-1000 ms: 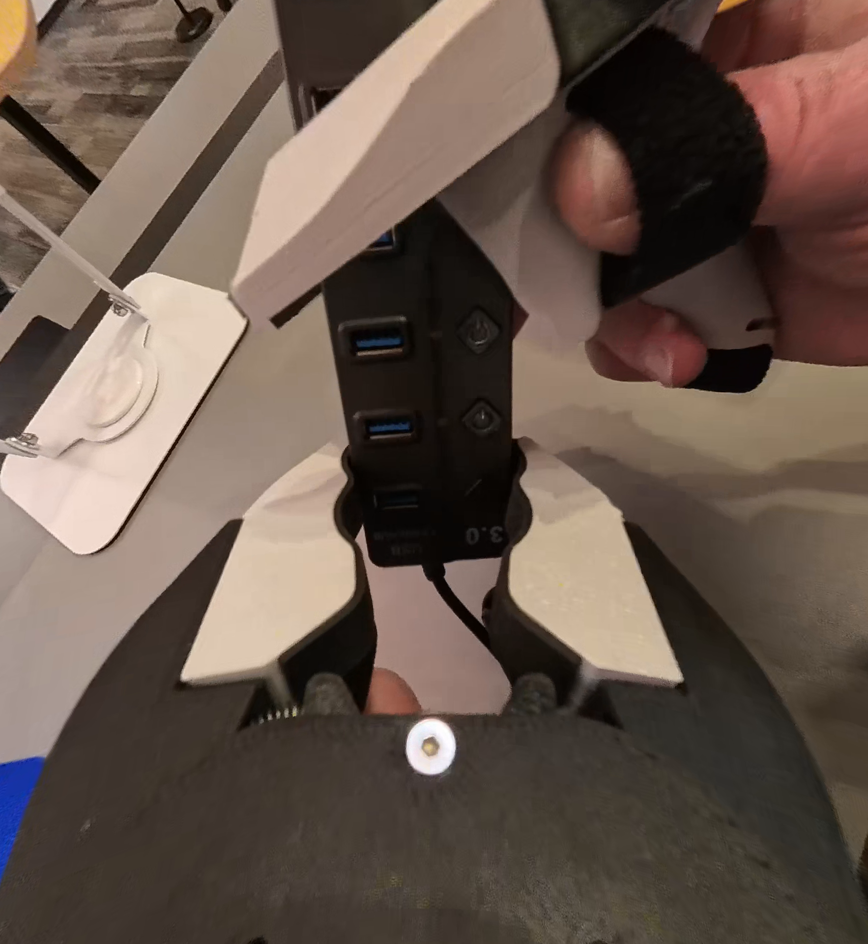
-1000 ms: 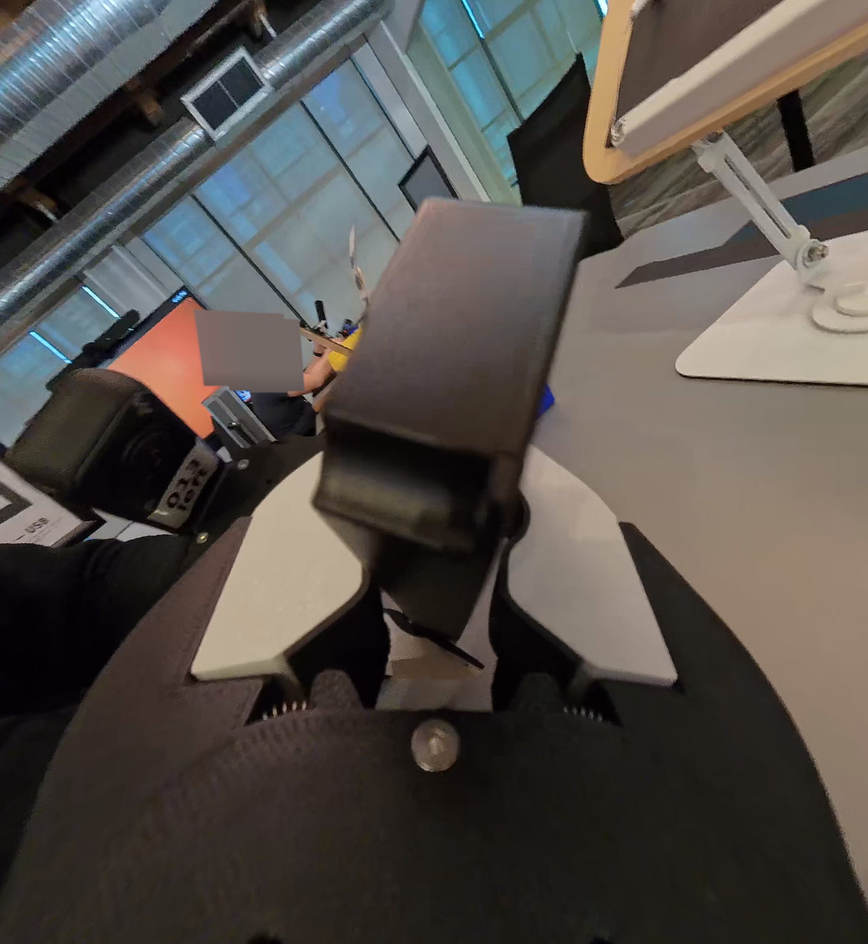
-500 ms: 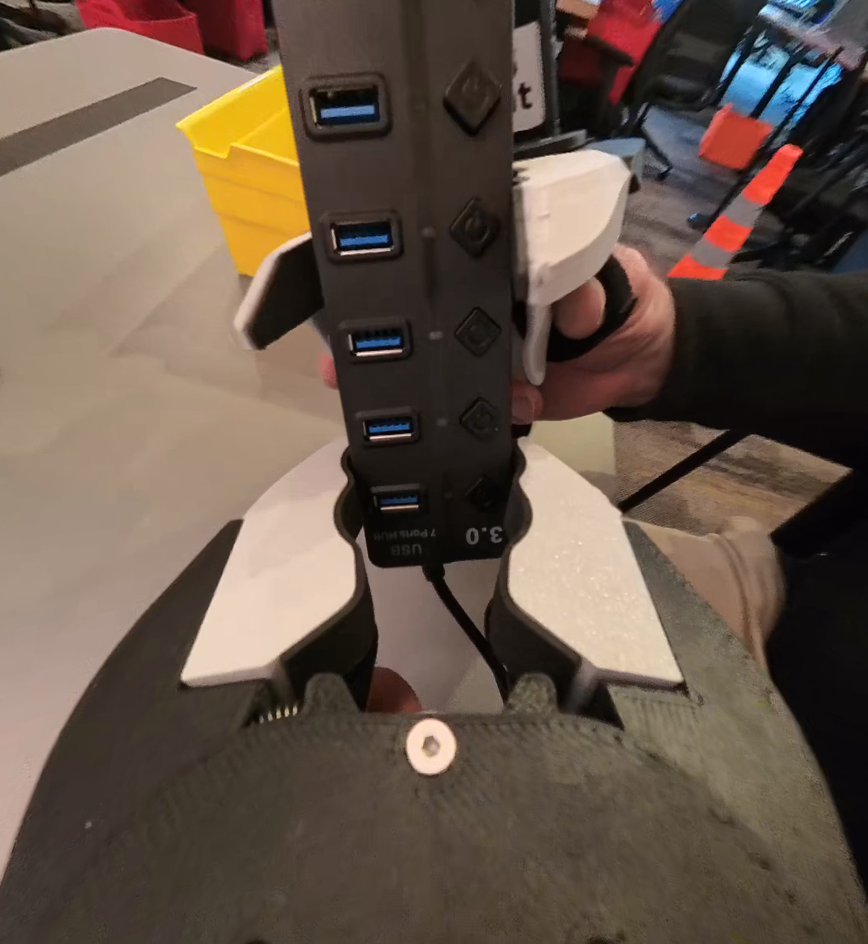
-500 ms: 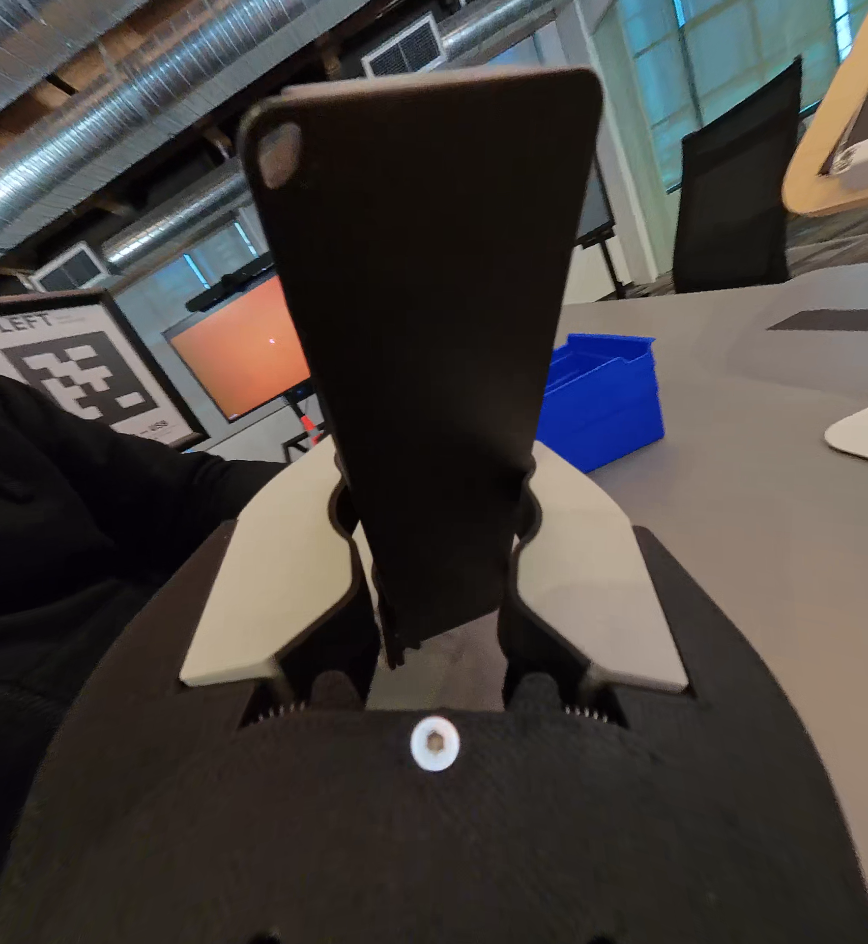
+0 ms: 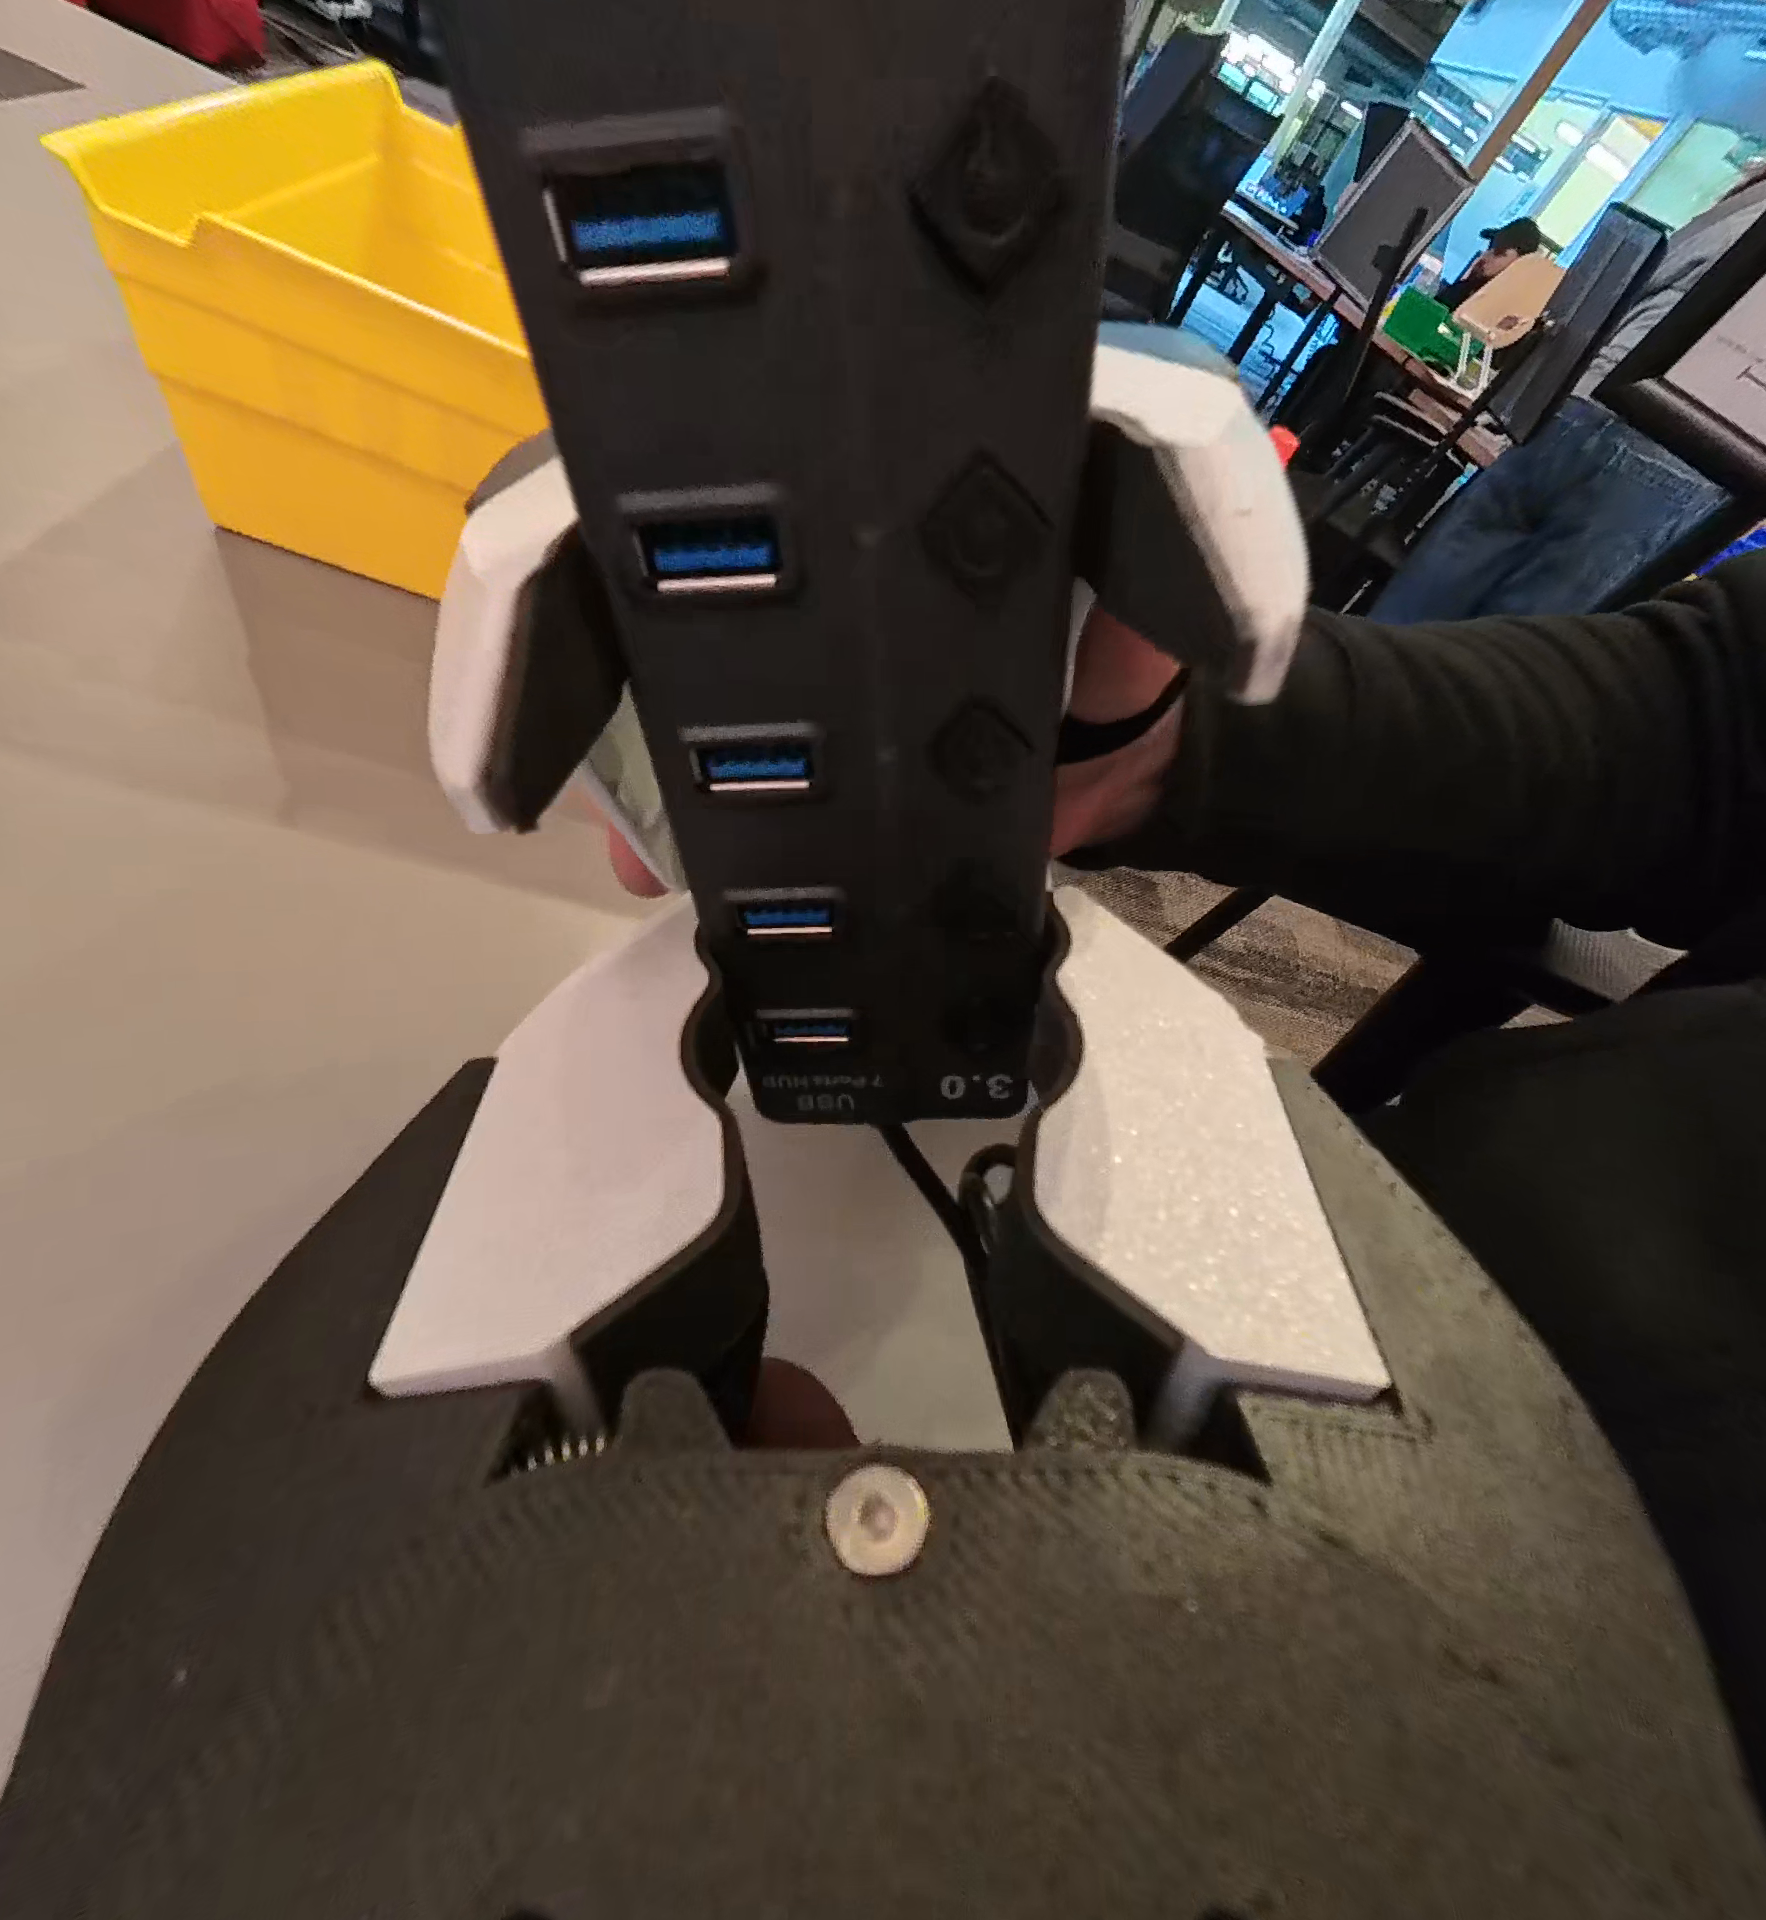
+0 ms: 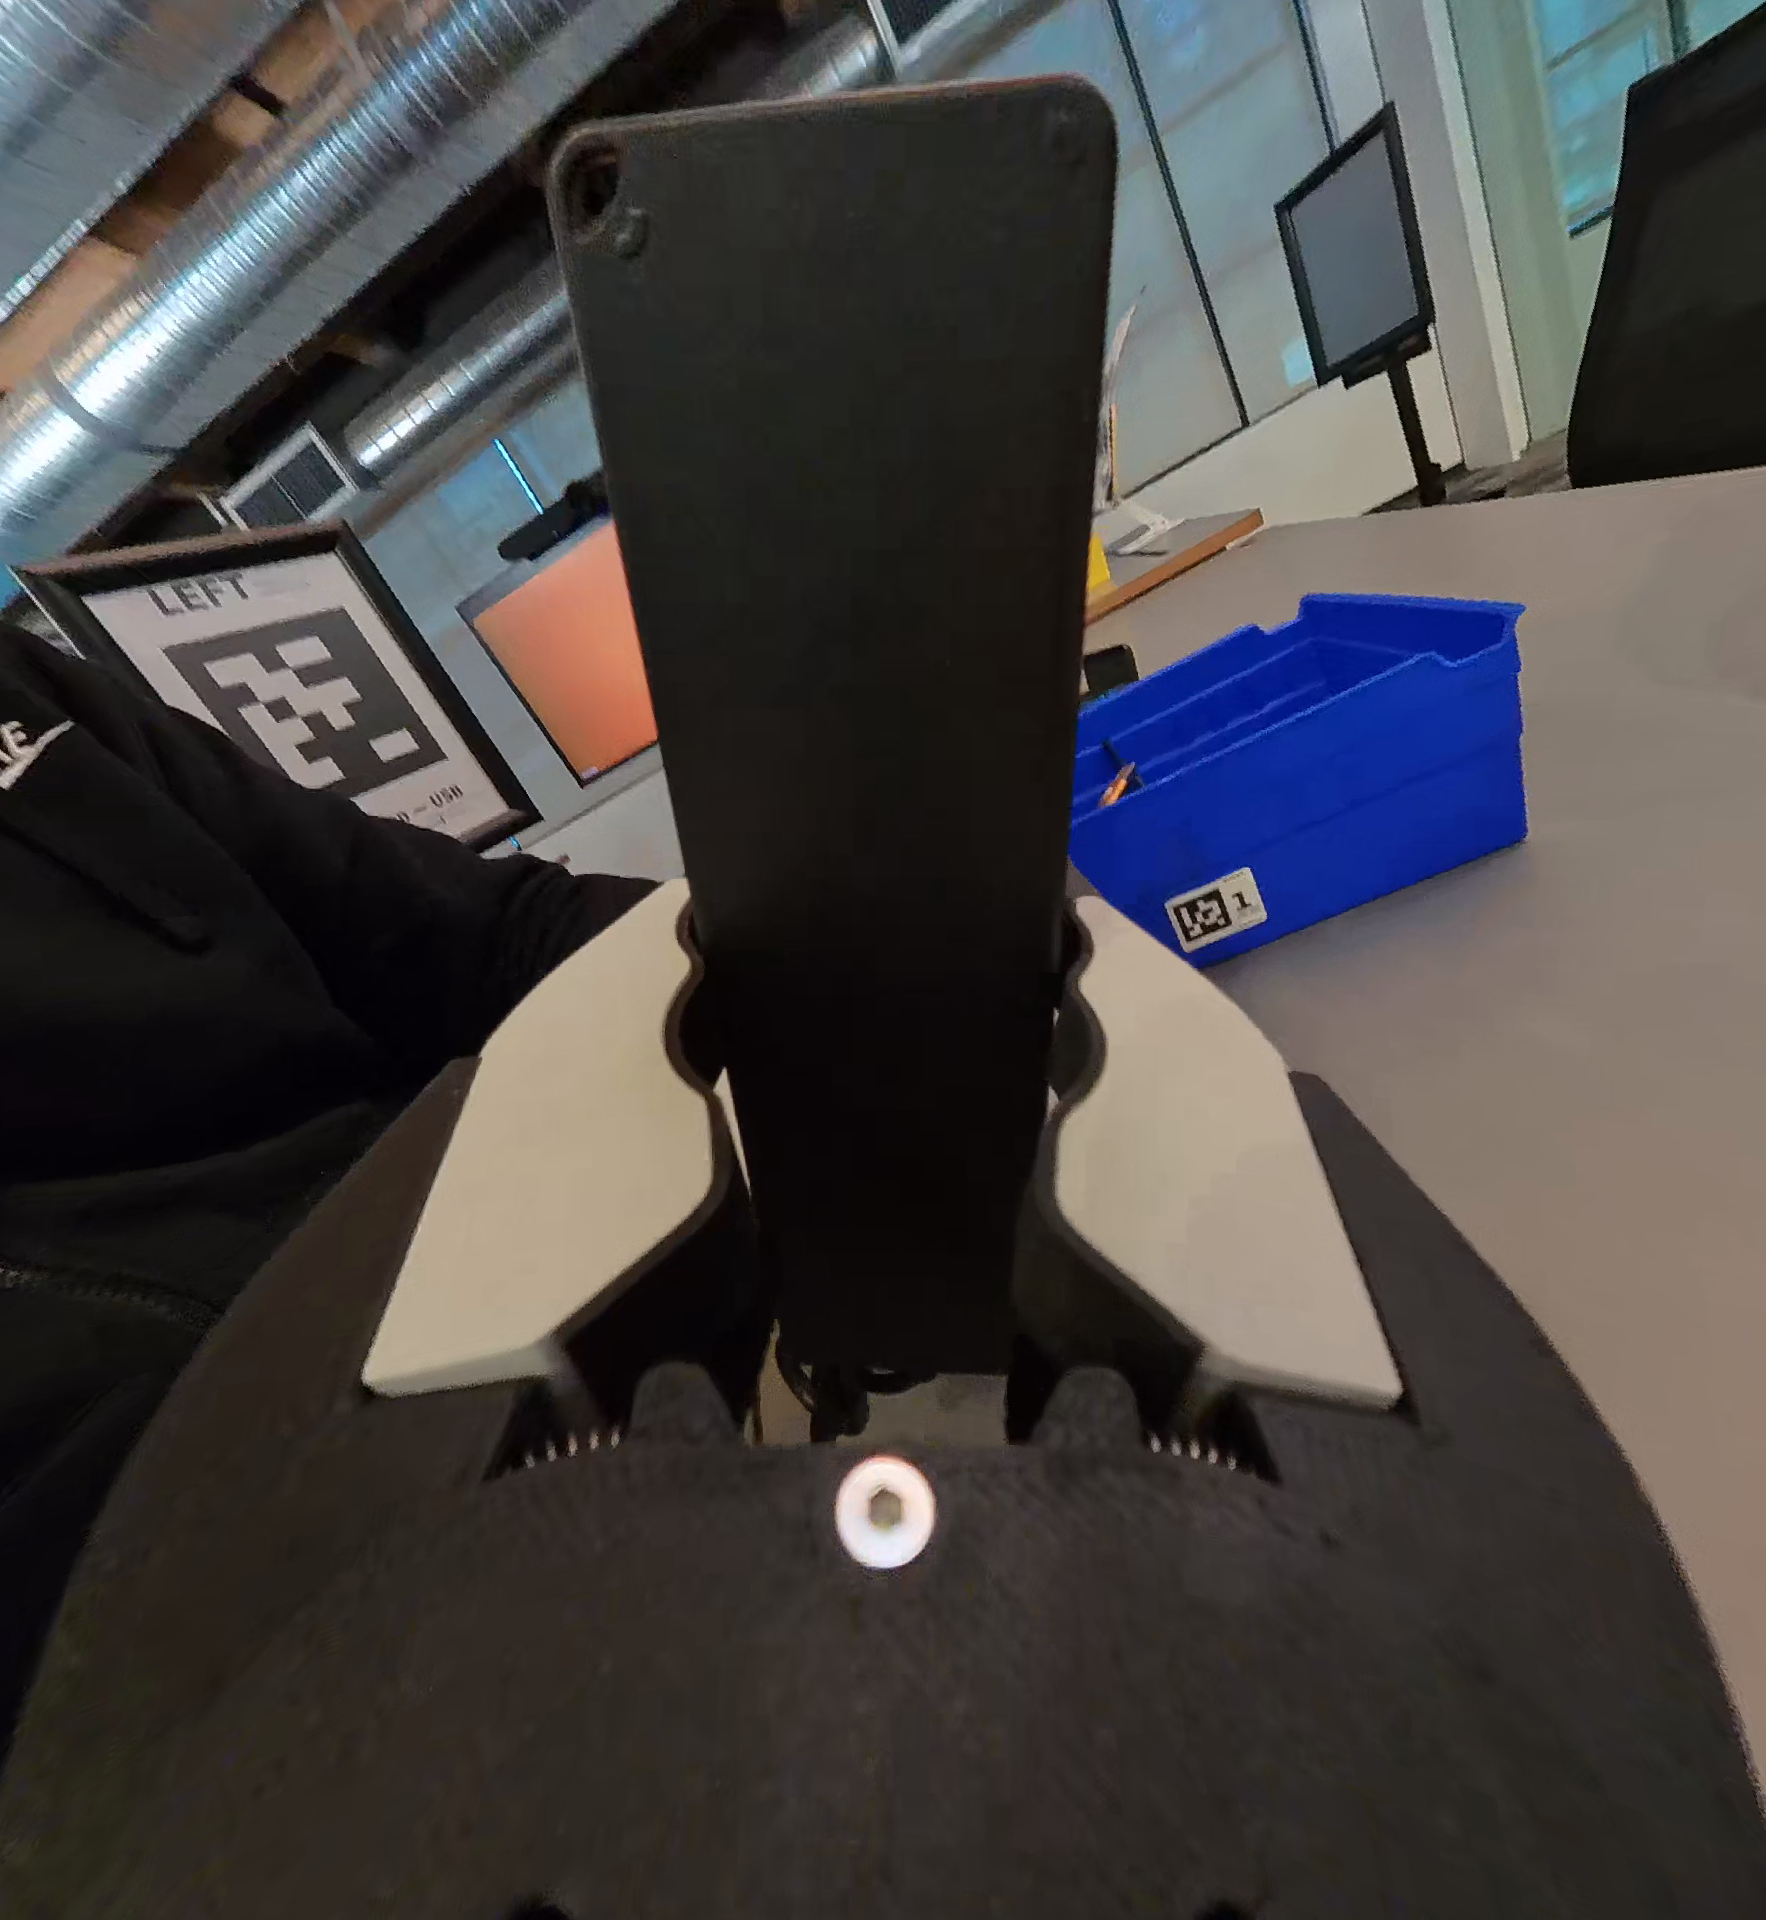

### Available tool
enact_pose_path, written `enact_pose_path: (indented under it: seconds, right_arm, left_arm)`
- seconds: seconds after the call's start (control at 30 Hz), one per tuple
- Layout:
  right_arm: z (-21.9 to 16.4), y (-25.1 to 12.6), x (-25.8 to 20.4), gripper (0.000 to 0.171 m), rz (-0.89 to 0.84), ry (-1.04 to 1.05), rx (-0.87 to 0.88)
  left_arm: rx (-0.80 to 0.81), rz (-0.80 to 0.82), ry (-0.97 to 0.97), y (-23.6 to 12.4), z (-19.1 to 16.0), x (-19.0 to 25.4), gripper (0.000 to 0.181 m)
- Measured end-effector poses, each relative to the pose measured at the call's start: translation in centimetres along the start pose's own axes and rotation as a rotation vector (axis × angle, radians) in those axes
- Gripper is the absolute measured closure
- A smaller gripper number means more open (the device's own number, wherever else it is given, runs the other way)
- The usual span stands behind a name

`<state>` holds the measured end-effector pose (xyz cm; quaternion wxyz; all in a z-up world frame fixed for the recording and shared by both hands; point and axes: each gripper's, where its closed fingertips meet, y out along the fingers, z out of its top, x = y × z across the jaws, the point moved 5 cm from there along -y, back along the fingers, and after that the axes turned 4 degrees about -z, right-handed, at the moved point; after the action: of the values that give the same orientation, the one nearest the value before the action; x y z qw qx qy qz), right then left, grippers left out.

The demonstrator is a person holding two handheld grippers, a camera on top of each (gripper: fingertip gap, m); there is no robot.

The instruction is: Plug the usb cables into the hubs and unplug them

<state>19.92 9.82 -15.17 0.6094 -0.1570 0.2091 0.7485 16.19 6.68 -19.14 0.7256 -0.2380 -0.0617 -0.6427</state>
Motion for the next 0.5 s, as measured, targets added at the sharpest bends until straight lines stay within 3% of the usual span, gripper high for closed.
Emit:
enact_pose_path:
  seconds: [0.3,0.37,0.5]
  right_arm:
    - [0.06,-0.07,0.27,0.111,-0.023,-0.001,0.014]
    - [-0.13,0.09,0.23,0.100,-0.037,-0.009,-0.014]
    - [-0.53,0.33,0.21,0.107,-0.046,-0.030,-0.058]
  left_arm:
    - [-0.010,0.063,0.017,0.18,0.07,-0.29,0.127]
    - [-0.035,0.103,0.043,0.15,0.00,-0.49,0.127]
    - [-0.033,0.074,0.014,0.46,-0.40,-0.32,0.127]
